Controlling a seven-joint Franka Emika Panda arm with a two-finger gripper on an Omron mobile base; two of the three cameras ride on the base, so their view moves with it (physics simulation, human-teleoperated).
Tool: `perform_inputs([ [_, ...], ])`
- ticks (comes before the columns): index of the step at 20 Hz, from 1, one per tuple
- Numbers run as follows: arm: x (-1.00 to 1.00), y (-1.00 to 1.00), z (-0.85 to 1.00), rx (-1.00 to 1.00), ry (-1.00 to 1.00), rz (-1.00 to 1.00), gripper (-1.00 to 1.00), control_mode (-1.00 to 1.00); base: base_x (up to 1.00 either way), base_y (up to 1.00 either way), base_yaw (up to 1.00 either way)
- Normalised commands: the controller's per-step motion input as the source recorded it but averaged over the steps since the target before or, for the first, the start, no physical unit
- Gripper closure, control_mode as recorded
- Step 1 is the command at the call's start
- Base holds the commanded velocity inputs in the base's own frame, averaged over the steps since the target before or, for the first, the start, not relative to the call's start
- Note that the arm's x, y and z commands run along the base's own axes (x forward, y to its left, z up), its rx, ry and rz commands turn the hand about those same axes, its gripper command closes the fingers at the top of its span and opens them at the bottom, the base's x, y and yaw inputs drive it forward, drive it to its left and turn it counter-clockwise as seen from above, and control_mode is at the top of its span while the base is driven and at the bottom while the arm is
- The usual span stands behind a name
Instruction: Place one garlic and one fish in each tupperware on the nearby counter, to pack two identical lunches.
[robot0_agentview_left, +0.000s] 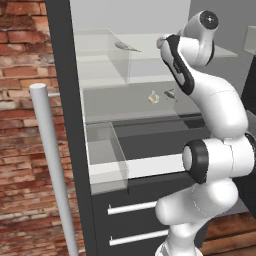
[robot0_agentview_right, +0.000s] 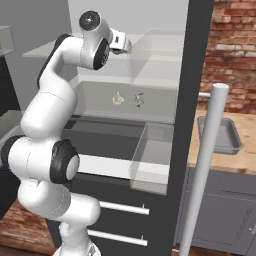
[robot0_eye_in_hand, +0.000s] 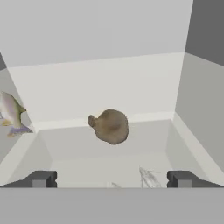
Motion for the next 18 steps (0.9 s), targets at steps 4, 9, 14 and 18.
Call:
perform_inputs([
  [4,0.5,-0.04,0.0,0.0,0.02,0.0,-1.0,-1.0,0.0,0.0,0.0],
  [9,0.49,0.0,-0.03,0.0,0.03,0.0,-1.0,-1.0,0.0,0.0,0.0],
  [14,0.42,0.0,-0.09,0.0,0.02,0.0,-1.0,-1.0,0.0,0.0,0.0],
  [18,0.27,0.0,-0.1,0.0,0.04,0.0,-1.0,-1.0,0.0,0.0,0.0],
])
